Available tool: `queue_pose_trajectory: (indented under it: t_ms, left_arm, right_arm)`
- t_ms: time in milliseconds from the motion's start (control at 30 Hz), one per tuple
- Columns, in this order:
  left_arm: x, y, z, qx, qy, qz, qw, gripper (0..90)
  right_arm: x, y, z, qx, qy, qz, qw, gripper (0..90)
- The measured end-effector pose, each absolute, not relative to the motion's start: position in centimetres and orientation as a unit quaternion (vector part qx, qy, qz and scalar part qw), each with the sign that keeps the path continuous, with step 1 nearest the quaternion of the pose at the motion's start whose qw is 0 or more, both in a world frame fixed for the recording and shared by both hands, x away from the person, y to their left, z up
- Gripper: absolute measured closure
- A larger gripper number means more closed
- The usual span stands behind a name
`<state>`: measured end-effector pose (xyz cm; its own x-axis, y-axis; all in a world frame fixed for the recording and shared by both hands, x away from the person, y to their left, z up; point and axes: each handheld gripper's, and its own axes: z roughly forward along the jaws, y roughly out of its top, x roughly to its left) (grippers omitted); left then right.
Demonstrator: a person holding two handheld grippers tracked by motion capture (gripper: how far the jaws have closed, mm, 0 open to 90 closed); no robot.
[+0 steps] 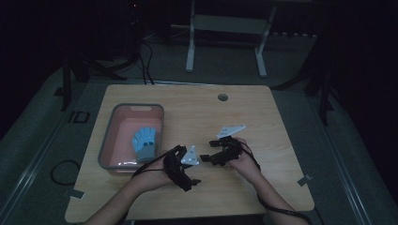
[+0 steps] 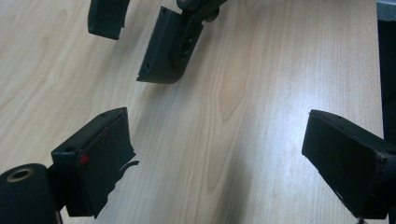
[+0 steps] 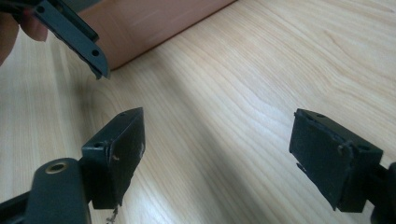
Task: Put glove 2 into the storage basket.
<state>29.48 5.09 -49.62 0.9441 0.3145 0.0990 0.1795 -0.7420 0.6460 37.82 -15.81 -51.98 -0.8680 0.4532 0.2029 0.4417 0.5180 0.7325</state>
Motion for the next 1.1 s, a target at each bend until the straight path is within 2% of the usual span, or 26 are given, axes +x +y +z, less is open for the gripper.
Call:
queue_pose_trajectory:
  t_ms: [300, 1100]
  left_arm:
    - [29.2, 3.7, -51.0, 0.931, 0.122, 0.089, 0.332, 8.7]
    - [27.9, 2.1, -53.9, 0.930, 0.106, 0.073, 0.344, 8.7]
  right_arm:
    - [37.2, -17.6, -53.1, 0.256, 0.867, 0.427, 0.004, 17.5]
    - [34.9, -21.8, -55.6, 0.263, 0.869, 0.417, 0.036, 15.5]
